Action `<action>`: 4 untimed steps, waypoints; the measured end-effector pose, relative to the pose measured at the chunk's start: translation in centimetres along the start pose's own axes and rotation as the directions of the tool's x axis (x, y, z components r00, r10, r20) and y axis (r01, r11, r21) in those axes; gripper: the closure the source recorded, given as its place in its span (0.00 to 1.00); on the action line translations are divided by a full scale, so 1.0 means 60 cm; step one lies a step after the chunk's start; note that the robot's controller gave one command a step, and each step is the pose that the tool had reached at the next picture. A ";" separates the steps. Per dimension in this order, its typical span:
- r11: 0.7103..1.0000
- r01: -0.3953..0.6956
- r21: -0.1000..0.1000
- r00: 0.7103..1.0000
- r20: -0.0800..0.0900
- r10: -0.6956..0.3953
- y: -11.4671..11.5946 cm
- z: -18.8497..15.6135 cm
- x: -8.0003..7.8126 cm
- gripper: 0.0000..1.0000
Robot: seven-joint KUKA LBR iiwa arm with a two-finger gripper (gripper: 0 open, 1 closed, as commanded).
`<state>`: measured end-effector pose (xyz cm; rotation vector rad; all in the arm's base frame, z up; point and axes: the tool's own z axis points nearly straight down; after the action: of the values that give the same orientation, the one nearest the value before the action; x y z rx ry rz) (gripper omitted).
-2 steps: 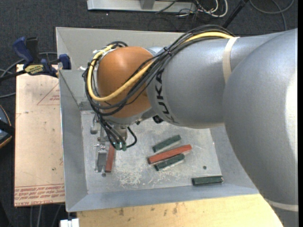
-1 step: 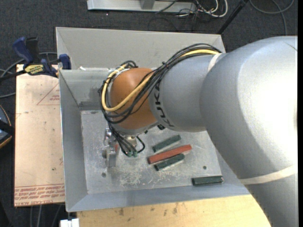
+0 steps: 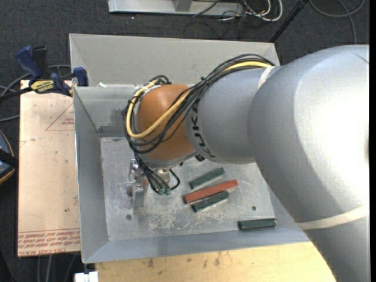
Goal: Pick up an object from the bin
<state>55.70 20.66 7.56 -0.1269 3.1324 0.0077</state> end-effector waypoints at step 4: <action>0.971 0.239 0.001 0.971 -0.012 -0.239 0.012 -0.088 -0.055 1.00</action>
Offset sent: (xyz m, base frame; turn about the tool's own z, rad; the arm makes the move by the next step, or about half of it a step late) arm -0.0003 0.0321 0.0520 -0.0914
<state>58.91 21.64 12.90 -0.5056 3.1056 0.0014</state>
